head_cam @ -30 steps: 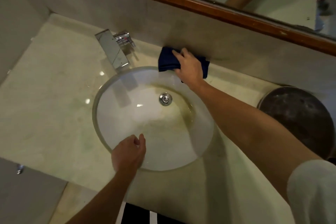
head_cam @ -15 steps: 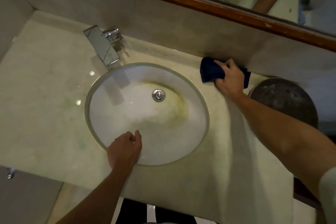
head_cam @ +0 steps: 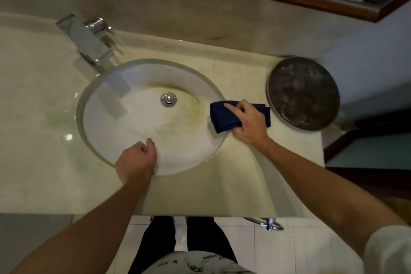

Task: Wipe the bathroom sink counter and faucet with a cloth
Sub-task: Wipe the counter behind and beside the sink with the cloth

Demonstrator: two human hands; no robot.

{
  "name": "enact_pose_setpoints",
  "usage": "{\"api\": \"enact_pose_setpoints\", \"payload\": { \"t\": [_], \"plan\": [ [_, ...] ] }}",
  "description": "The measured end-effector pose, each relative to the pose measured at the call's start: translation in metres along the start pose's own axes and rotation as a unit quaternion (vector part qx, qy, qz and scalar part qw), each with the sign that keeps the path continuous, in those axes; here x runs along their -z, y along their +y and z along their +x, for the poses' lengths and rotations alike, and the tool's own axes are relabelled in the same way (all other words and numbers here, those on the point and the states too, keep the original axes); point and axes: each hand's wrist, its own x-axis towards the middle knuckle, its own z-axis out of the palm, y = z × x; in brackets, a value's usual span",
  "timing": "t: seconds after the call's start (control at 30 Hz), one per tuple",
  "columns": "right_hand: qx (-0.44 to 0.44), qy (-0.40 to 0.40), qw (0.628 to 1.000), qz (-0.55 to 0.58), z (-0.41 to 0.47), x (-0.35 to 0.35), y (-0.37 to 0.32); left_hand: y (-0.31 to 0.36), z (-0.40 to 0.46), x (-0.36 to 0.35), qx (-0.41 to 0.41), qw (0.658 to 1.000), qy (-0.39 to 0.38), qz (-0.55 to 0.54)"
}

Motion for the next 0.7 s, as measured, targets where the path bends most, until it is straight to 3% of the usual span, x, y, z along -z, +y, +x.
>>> {"api": "enact_pose_setpoints", "payload": {
  "t": [0.17, 0.4, 0.53, 0.7],
  "plan": [
    [-0.058, -0.006, 0.998, -0.016, -0.072, 0.015, 0.020, -0.003, 0.000, -0.001, -0.015, 1.000, 0.006, 0.001],
    [-0.243, -0.040, 0.965, -0.094, -0.167, 0.057, 0.078, -0.005, -0.001, -0.003, -0.038, 0.999, 0.009, 0.007],
    [-0.397, -0.020, 0.911, -0.106, -0.219, 0.062, 0.077, -0.006, -0.002, -0.003, -0.047, 0.999, 0.011, 0.005],
    [-0.560, 0.054, 0.825, -0.063, -0.229, 0.041, 0.004, -0.008, -0.001, -0.004, -0.046, 0.999, 0.009, -0.006]
  ]
}}
